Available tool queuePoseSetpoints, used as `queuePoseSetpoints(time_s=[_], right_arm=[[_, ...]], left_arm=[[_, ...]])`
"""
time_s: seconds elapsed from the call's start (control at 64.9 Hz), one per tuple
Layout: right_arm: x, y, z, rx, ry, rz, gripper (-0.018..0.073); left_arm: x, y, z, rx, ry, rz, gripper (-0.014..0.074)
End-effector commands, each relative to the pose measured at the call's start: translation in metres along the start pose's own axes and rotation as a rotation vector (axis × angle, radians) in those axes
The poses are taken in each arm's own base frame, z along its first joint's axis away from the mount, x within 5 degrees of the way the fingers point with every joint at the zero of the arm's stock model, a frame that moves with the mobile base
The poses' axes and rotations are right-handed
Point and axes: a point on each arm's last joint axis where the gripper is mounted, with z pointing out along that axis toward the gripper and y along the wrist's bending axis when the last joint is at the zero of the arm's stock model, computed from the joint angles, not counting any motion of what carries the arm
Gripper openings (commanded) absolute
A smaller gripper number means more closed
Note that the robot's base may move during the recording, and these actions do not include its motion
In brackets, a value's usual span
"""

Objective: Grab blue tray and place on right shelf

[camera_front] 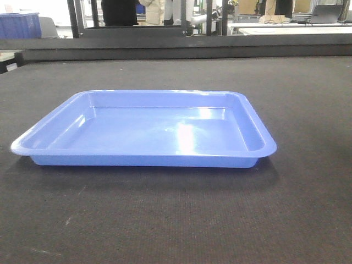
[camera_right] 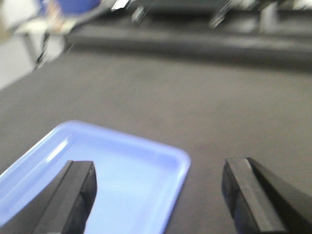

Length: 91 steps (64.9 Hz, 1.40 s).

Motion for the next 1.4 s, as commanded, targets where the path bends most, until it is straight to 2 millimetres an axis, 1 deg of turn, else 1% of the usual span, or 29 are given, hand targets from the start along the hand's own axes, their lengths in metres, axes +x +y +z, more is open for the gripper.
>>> queuePoseSetpoints(time_s=[0.0, 0.015, 0.062, 0.077, 0.139, 0.154, 0.185, 0.216, 0.231, 0.339, 0.462, 0.478, 0.493, 0.616, 0.662, 0.678, 0.693, 0.786, 0.863, 1.001, 1.171, 1.294, 1.386], right_arm=[[-0.022, 0.017, 0.023, -0.074, -0.009, -0.018, 0.0624], [-0.022, 0.02, 0.03, -0.081, 0.006, -0.02, 0.0624], [-0.025, 0.026, 0.043, -0.102, 0.019, -0.026, 0.0624], [-0.026, 0.028, 0.049, -0.107, 0.025, -0.028, 0.0624], [-0.028, 0.032, 0.064, -0.109, 0.056, -0.03, 0.0624], [-0.029, 0.032, 0.067, -0.106, 0.076, -0.028, 0.0624], [-0.028, 0.033, 0.075, -0.1, 0.117, -0.02, 0.0624], [-0.028, 0.032, 0.082, -0.086, 0.17, -0.008, 0.0624], [-0.027, 0.032, 0.085, -0.079, 0.192, -0.002, 0.0624], [-0.028, 0.025, 0.106, -0.012, 0.356, 0.063, 0.0624], [-0.025, 0.012, 0.13, 0.115, 0.492, 0.146, 0.0624], [-0.025, 0.01, 0.134, 0.138, 0.504, 0.141, 0.0624], [-0.025, 0.008, 0.136, 0.157, 0.511, 0.147, 0.0624], [-0.022, -0.001, 0.155, 0.281, 0.556, 0.134, 0.0624], [-0.017, -0.002, 0.164, 0.296, 0.574, 0.147, 0.0624], [-0.014, -0.002, 0.167, 0.298, 0.584, 0.151, 0.0624], [-0.012, -0.002, 0.17, 0.301, 0.59, 0.155, 0.0624], [0.002, -0.003, 0.185, 0.312, 0.637, 0.163, 0.0624], [0.014, -0.004, 0.198, 0.317, 0.677, 0.164, 0.0624], [0.033, -0.006, 0.215, 0.333, 0.728, 0.167, 0.0624], [0.053, -0.01, 0.235, 0.336, 0.768, 0.212, 0.0624], [0.067, -0.01, 0.246, 0.329, 0.794, 0.239, 0.0624], [0.077, -0.011, 0.254, 0.336, 0.822, 0.237, 0.0624]], left_arm=[[-0.022, -0.01, 0.019, 0.081, -0.006, 0.005, 0.0433], [-0.024, -0.011, 0.023, 0.09, 0.006, 0.01, 0.0433], [-0.03, -0.016, 0.036, 0.124, 0.043, 0.028, 0.0434], [-0.03, -0.018, 0.042, 0.136, 0.068, 0.039, 0.0434], [-0.036, -0.021, 0.059, 0.158, 0.117, 0.058, 0.0434], [-0.036, -0.021, 0.067, 0.159, 0.148, 0.064, 0.0434], [-0.04, -0.021, 0.074, 0.161, 0.168, 0.065, 0.0434], [-0.041, -0.019, 0.085, 0.156, 0.205, 0.059, 0.0434], [-0.042, -0.018, 0.086, 0.152, 0.208, 0.056, 0.0434], [-0.045, -0.009, 0.115, 0.089, 0.3, 0.038, 0.0434], [-0.042, 0.007, 0.143, -0.064, 0.429, 0.043, 0.0434], [-0.04, 0.01, 0.15, -0.09, 0.458, 0.038, 0.0434], [-0.04, 0.011, 0.151, -0.107, 0.468, 0.033, 0.0434], [-0.031, 0.02, 0.182, -0.207, 0.576, -0.061, 0.0434], [-0.031, 0.021, 0.189, -0.215, 0.593, -0.077, 0.0434], [-0.028, 0.021, 0.195, -0.218, 0.613, -0.085, 0.0434], [-0.029, 0.021, 0.196, -0.22, 0.616, -0.087, 0.0434], [-0.019, 0.025, 0.218, -0.233, 0.681, -0.094, 0.0434], [-0.013, 0.029, 0.23, -0.233, 0.716, -0.122, 0.0434], [0.0, 0.042, 0.247, -0.243, 0.777, -0.186, 0.0434], [0.016, 0.055, 0.259, -0.253, 0.829, -0.251, 0.0433], [0.023, 0.056, 0.266, -0.254, 0.853, -0.254, 0.0434], [0.028, 0.053, 0.27, -0.246, 0.866, -0.249, 0.0434]])
